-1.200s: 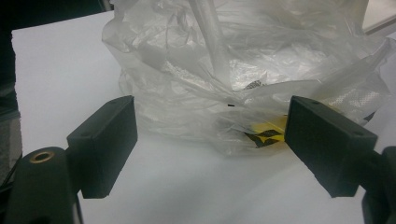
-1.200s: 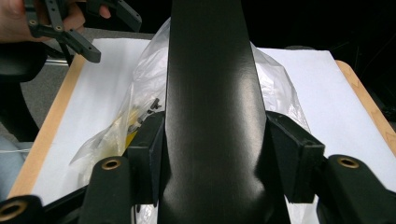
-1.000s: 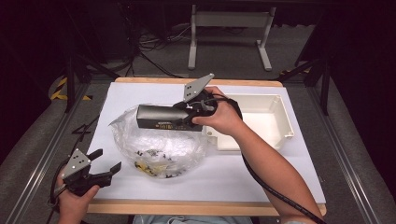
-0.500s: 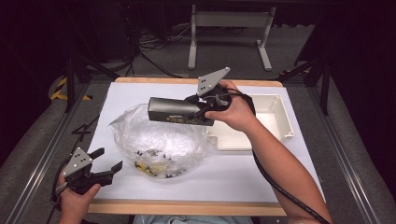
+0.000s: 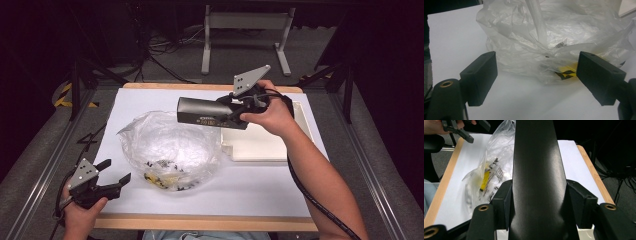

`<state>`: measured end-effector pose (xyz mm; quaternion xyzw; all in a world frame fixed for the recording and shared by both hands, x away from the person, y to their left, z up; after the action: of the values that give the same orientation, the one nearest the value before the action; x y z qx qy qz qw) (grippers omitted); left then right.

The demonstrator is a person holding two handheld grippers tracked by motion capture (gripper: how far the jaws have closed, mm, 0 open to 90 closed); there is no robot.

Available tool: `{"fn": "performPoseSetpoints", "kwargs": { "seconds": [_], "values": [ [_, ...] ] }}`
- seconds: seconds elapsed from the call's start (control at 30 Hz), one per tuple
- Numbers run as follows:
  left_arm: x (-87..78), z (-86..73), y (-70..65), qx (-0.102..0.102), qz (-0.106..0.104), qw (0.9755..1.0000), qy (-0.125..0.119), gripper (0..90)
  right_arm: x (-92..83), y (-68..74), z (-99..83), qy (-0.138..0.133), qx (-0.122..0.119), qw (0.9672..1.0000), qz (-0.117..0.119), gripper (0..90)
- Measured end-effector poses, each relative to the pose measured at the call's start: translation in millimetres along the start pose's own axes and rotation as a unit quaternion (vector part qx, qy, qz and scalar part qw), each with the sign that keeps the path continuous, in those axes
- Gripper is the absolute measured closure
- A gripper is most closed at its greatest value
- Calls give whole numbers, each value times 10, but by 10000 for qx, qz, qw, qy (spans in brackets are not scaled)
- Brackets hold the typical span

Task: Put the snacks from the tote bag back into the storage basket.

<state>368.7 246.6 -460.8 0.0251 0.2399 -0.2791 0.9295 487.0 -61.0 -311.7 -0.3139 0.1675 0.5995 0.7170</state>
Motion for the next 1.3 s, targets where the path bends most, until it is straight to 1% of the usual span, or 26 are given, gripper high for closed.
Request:
{"fn": "performPoseSetpoints", "kwargs": {
  "seconds": [0.17,0.23,0.3,0.4,0.53,0.67,0.77,0.8,1.0,1.07,1.17,1.3],
  "values": [
    [-10,-12,4,-30,31,10000,5,181,-161,-66,-89,44,37,9999,-97,434],
    [-15,-14,9,-44,39,10000,0,181,-227,-109,-141,90,45,9998,-183,433],
    [-17,-16,11,-57,50,10000,2,181,-246,-117,-160,118,61,9997,-189,434],
    [-18,-21,20,-63,76,10000,9,181,-330,-164,-241,197,120,9994,-243,434],
    [-18,-30,21,-65,95,9999,30,181,-427,-205,-302,231,167,9991,-300,434],
    [-31,-38,21,-104,100,9999,25,181,-526,-253,-359,252,234,9987,-383,434],
    [-52,-52,30,-72,128,9999,39,181,-592,-292,-417,286,276,9982,-444,433],
    [-59,-59,29,-99,135,9999,35,181,-616,-311,-444,309,274,9980,-481,434],
    [-113,-83,55,-148,212,9997,9,181,-730,-375,-565,408,322,9971,-549,433],
    [-120,-89,61,-134,224,9997,21,181,-770,-392,-594,422,310,9970,-565,433],
    [-121,-93,47,-144,187,9997,23,181,-831,-410,-638,469,313,9967,-582,433],
    [-116,-92,46,-153,224,9996,27,181,-893,-437,-714,515,318,9964,-596,433]
  ]
}}
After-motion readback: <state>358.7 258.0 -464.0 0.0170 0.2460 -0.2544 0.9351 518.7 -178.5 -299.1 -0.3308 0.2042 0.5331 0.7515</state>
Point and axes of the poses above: each handheld gripper's, and its own axes: x roughly forward along the jaws, z roughly out of its top, y roughly to its left, the point moved 10 cm from there along x, roughly forward along the jaws, and after that the axes turned 4 degrees about -x, right-handed, at the moved point
